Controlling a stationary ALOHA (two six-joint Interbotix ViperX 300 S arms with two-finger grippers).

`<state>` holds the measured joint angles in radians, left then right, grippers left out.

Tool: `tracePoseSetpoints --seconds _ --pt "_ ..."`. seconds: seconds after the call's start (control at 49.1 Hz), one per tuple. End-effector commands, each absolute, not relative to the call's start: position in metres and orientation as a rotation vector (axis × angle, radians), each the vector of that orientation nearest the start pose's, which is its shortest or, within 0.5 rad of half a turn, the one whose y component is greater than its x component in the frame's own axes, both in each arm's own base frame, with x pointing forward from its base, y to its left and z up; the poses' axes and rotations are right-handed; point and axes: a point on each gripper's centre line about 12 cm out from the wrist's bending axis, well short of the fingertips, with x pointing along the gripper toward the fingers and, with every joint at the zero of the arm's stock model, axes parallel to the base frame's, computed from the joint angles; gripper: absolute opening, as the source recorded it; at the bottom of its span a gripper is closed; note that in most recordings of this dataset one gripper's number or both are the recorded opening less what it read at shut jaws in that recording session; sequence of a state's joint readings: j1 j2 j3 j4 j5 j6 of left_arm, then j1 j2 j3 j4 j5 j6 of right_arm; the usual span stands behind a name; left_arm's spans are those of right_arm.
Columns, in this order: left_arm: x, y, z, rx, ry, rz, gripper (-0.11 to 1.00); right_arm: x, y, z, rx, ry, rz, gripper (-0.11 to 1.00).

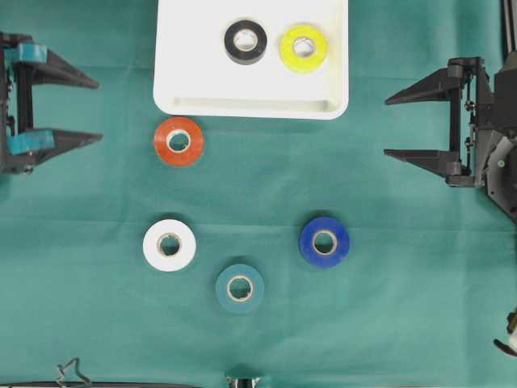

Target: Pick up the tape from a random location and place it into the white case.

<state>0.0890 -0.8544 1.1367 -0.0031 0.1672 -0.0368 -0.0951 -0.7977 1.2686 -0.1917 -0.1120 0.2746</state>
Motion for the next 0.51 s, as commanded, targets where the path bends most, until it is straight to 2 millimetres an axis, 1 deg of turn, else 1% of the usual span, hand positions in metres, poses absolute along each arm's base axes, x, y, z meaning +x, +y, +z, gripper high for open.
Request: tracePoseSetpoints --seconds 0.0,0.143,0.407,0.489 --pt "0.209 0.010 0.238 -0.051 0.430 0.057 0.96 0.208 -0.018 0.209 0.108 0.334 -0.091 0.91" --pt "0.210 -0.006 0.239 -0.041 0.429 -0.017 0.96 0.208 -0.018 0.210 0.108 0.332 -0.090 0.91" --pt "0.206 -0.041 0.240 -0.024 0.422 -0.182 0.96 0.209 -0.018 0.213 0.107 0.328 -0.090 0.91" --pt "0.205 -0.048 0.240 -0.023 0.423 -0.213 0.96 0.209 -0.018 0.213 0.107 0.332 -0.092 0.91"
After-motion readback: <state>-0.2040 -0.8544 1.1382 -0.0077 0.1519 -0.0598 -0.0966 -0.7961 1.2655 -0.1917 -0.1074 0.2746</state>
